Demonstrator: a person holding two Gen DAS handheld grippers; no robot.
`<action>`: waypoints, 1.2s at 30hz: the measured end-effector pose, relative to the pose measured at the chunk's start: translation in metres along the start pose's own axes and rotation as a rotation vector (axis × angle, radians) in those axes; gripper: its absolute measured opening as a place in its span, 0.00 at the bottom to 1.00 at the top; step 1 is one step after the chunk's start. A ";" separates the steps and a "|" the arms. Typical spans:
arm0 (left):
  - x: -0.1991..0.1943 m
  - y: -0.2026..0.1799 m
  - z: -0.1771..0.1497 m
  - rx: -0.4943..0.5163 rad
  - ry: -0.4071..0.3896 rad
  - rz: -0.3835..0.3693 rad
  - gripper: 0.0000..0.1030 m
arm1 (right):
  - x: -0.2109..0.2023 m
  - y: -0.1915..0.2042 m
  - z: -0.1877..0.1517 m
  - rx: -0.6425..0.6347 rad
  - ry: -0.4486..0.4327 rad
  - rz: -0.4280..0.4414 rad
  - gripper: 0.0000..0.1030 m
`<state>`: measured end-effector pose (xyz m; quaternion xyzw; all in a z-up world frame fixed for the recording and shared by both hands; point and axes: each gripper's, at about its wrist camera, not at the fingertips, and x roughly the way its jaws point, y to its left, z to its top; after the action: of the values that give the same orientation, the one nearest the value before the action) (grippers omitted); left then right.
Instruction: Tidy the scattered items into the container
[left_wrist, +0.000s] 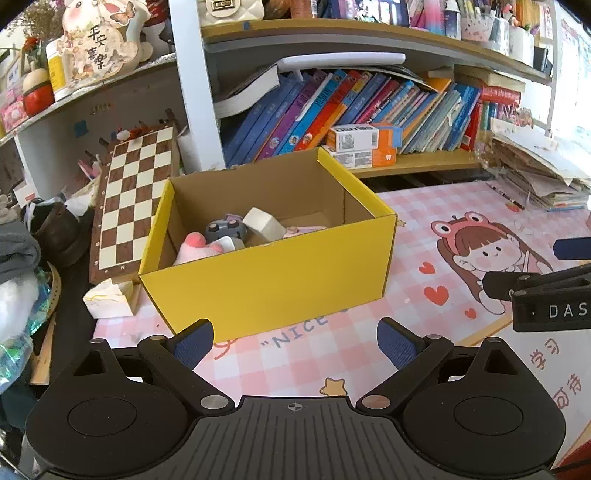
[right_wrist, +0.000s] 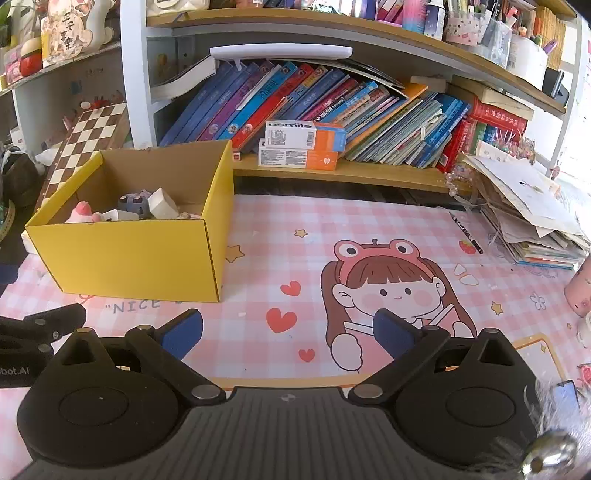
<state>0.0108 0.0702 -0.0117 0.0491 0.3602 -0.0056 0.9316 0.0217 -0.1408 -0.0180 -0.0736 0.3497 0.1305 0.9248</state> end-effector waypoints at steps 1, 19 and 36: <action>0.000 0.000 0.000 0.000 0.000 0.000 0.94 | 0.000 0.000 0.000 0.001 0.000 -0.001 0.97; -0.001 -0.001 0.000 -0.010 0.005 -0.011 0.99 | 0.001 0.000 0.000 0.014 0.016 -0.004 0.97; -0.001 -0.003 -0.001 -0.003 0.012 -0.023 1.00 | 0.003 0.002 -0.001 0.012 0.021 -0.014 0.98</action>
<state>0.0092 0.0668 -0.0114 0.0435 0.3665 -0.0154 0.9293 0.0227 -0.1384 -0.0208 -0.0721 0.3597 0.1210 0.9224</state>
